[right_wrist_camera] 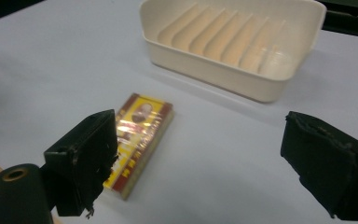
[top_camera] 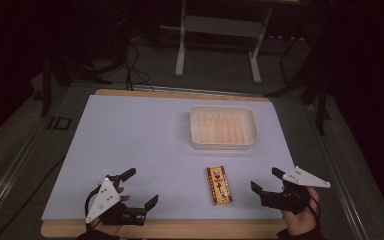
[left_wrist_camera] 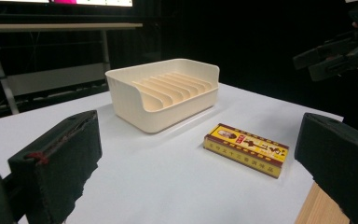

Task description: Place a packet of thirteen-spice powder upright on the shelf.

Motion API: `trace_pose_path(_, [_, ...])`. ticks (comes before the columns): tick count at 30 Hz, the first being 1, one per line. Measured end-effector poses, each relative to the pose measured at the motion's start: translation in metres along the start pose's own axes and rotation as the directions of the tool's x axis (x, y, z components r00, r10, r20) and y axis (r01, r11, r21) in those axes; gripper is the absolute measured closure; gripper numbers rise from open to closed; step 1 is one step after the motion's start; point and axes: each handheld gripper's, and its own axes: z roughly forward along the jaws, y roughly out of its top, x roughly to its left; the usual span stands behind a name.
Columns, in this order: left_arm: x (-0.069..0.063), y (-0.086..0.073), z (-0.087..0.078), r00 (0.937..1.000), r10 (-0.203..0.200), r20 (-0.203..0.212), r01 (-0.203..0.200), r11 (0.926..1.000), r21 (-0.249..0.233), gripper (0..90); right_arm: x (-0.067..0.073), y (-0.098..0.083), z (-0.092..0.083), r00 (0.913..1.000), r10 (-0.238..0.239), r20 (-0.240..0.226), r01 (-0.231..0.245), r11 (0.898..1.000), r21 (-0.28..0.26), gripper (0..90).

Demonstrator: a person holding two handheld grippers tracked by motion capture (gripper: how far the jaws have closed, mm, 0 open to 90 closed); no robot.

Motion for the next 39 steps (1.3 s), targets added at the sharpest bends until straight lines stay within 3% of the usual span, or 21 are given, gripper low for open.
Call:
trace_pose_path(5, [0.0,0.0,0.0,1.0,-0.005,0.007,0.005,1.0,0.002,1.4,0.014,0.01,0.011,1.0,-0.008,0.001,0.008,1.0,0.012,10.7])
trace_pose_path(9, [0.0,0.0,0.0,0.9999,0.005,0.009,-0.005,1.0,0.006,1.4,0.026,0.021,0.018,1.0,-0.01,0.0,0.01,1.0,-0.008,10.5])
trace_pose_path(14, [-0.002,0.0,0.001,0.9996,0.028,0.009,-0.028,0.9995,0.013,1.4,0.037,0.028,0.027,0.9998,0.014,-0.011,-0.014,1.0,0.009,10.6])
trace_pose_path(20, [-0.001,0.0,0.0,0.9999,0.008,0.008,-0.008,1.0,0.002,1.4,0.046,0.03,0.037,0.9991,0.04,-0.013,-0.04,0.999,0.031,10.6])
trace_pose_path(26, [-0.001,0.0,0.0,0.9999,0.007,0.011,-0.007,1.0,0.003,1.4,0.057,0.023,0.051,0.9985,0.054,0.006,-0.054,0.998,0.032,10.6])
trace_pose_path(35, [0.0,0.0,0.0,1.0,-0.001,0.009,0.001,1.0,0.007,1.4,0.069,0.012,0.083,0.9954,0.09,0.034,-0.093,0.991,0.093,12.8])
trace_pose_path(39, [0.0,0.0,0.0,0.9999,-0.002,0.013,0.002,1.0,0.006,1.4,0.072,0.008,0.097,0.992,0.114,0.054,-0.12,0.984,0.134,12.8])
